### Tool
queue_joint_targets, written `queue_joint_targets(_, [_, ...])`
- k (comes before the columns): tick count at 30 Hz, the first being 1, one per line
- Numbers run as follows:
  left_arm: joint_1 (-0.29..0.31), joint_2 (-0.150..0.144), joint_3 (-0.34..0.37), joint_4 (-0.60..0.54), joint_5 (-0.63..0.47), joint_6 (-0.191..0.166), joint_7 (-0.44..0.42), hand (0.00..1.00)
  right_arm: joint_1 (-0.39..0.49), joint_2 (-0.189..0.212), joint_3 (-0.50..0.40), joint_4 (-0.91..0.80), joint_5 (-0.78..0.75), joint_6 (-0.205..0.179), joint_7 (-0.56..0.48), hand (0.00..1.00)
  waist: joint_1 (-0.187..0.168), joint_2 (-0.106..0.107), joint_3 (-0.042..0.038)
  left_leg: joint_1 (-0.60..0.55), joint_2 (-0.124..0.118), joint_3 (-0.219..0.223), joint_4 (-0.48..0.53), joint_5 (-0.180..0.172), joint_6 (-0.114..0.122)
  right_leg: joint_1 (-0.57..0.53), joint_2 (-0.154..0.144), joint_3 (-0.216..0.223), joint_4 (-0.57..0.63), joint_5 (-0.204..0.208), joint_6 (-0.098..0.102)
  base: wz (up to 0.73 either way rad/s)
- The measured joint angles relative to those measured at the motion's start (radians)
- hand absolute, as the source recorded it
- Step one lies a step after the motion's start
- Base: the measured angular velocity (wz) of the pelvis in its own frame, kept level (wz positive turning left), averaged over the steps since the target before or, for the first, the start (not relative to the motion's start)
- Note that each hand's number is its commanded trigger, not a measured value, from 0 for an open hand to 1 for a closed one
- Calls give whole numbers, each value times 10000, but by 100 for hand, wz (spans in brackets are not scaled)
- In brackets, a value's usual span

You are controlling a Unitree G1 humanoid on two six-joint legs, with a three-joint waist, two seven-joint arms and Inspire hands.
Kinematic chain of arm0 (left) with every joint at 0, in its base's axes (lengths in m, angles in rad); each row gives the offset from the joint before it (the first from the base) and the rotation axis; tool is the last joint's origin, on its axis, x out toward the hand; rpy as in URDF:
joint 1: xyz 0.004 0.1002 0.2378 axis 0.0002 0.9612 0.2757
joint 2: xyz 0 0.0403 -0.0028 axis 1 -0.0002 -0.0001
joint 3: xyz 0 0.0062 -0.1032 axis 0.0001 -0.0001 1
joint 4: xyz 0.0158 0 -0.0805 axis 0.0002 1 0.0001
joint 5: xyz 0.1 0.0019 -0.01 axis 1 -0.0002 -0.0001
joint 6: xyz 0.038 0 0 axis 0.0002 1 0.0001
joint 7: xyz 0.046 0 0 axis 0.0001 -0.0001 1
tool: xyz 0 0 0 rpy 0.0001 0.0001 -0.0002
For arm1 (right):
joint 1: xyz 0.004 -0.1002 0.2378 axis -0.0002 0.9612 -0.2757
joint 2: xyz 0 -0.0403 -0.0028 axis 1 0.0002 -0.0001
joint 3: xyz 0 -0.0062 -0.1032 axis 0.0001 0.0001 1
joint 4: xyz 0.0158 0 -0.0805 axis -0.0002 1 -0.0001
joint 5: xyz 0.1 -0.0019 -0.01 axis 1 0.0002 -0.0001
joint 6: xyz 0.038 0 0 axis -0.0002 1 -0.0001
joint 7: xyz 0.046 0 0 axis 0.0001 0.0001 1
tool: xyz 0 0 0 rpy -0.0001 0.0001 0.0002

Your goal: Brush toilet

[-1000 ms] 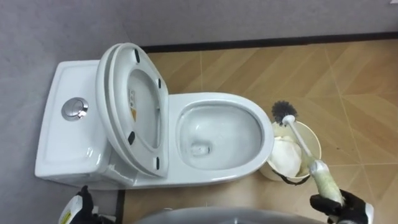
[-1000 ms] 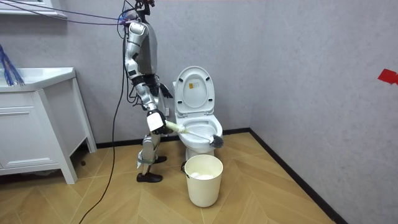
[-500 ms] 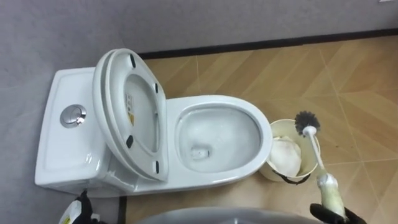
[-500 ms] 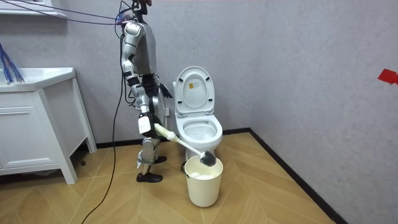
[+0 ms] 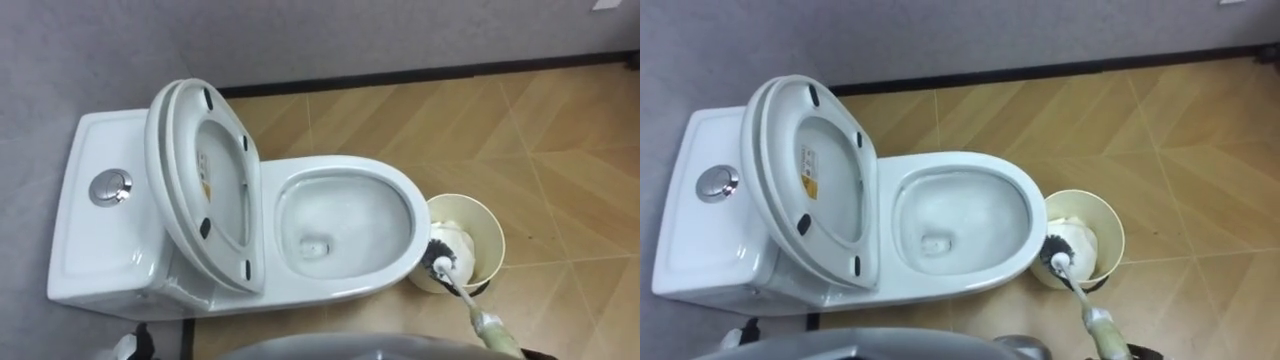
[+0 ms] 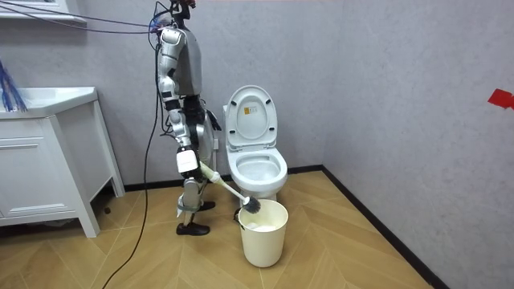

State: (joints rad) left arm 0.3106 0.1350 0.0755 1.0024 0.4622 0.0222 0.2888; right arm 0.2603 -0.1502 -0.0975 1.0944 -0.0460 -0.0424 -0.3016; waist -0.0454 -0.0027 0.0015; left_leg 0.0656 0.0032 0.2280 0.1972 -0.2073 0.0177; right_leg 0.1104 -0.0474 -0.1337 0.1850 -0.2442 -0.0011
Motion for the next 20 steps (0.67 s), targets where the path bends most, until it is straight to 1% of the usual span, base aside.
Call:
queue_joint_targets(6, [-14, -44, 2, 31, -3, 0, -6, 0, -138, 0, -2, 293, -615, 28, 156, 0, 30, 5, 8, 99, -1, -88, 5, -6, -10, 160, 9, -59, -38, -16, -7, 4])
queue_joint_targets(11, [-18, -77, 1, 32, -11, 66, -172, 0, -282, 1, -4, 337, -778, 271, 261, 0, 30, -20, 11, 131, -7, -121, 1, -8, -12, 187, 5, -67, 20, -45, 1, 0])
queue_joint_targets(13, [-17, -91, 7, 29, -1, 285, -308, 0, -351, 7, 0, 332, -775, 517, 350, 0, 51, -47, 10, 135, -7, -121, 0, -9, -11, 187, 6, -64, 19, -44, 1, 0])
queue_joint_targets(17, [-41, -92, 30, 29, -2, 628, -489, 0, -416, 8, -10, 328, -775, 800, 579, 0, 98, -87, 3, 138, -13, -131, 1, -9, -11, 190, 7, -63, 15, -43, 1, 0])
queue_joint_targets(19, [-41, -96, 27, 30, -1, 825, -668, 0, -402, 12, -1, 331, -780, 948, 756, 0, 107, -126, -13, 138, -18, -139, 7, -9, -11, 200, 6, -64, 8, -43, 0, 0])
queue_joint_targets(20, [-40, -99, 25, 30, -1, 850, -687, 0, -405, 13, 6, 331, -787, 988, 787, 0, 106, -128, -12, 138, -19, -142, 10, -9, -11, 205, 5, -65, 8, -43, 0, 0])
